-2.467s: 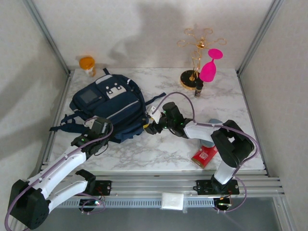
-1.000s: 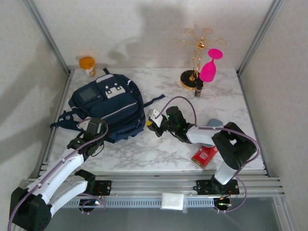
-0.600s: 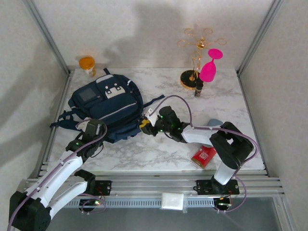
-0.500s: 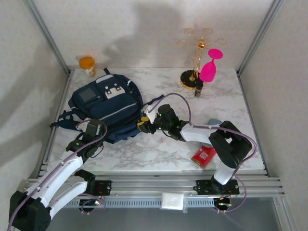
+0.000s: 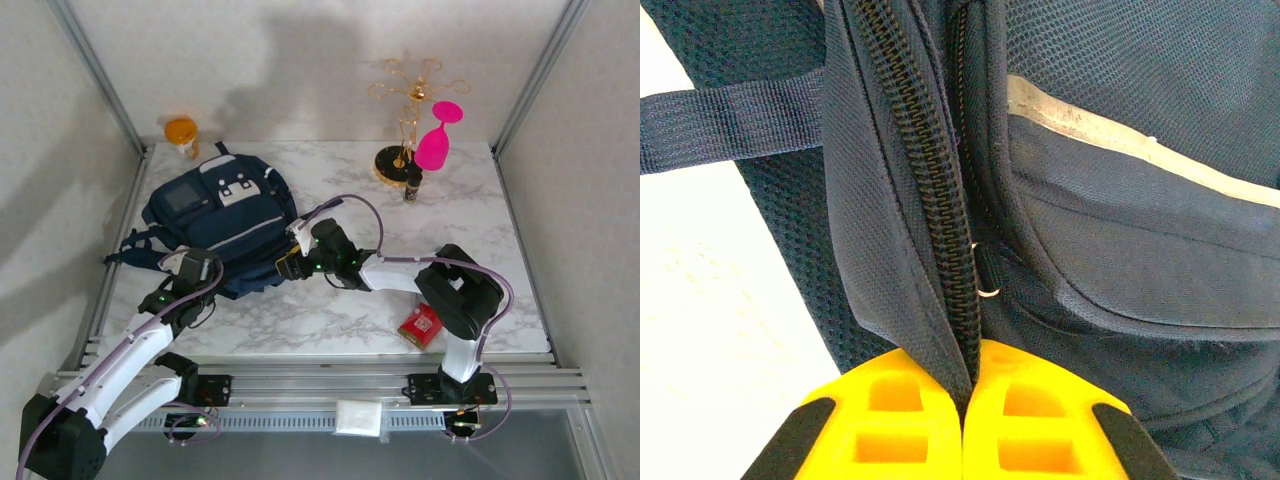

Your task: Pack the student bag

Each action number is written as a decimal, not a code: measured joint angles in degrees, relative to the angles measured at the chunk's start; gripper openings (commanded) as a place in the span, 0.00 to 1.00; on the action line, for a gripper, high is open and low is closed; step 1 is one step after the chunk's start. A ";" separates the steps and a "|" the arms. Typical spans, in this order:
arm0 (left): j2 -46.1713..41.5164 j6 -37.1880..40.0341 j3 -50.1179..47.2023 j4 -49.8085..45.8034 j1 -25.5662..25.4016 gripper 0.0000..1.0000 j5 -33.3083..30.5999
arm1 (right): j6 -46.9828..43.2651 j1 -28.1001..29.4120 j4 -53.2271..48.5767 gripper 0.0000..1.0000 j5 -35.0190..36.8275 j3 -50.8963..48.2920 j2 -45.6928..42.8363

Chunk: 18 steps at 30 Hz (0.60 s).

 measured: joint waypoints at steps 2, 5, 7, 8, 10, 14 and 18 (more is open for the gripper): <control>0.02 0.00 0.00 0.02 0.09 0.00 0.00 | 0.42 0.00 -1.14 0.51 0.92 0.87 0.26; 0.02 0.00 0.00 0.02 0.09 0.00 0.00 | 0.76 0.00 -2.56 0.49 1.75 1.81 0.50; 0.04 0.00 0.00 0.02 0.11 0.00 0.00 | 0.81 0.00 -3.15 0.46 1.99 1.86 0.52; 0.04 0.00 0.00 0.02 0.11 0.00 0.02 | 0.81 0.00 -3.28 0.44 2.01 1.86 0.52; 0.15 0.00 0.00 0.00 0.11 0.00 0.00 | 1.05 0.00 -3.37 0.40 2.03 1.62 0.48; 0.20 0.00 0.00 0.02 0.24 0.00 0.04 | 0.98 0.00 -2.97 0.36 2.60 -0.31 -0.31; 0.20 0.00 0.00 0.00 0.52 0.00 0.15 | 0.79 0.00 -3.17 0.32 2.40 -0.94 -0.42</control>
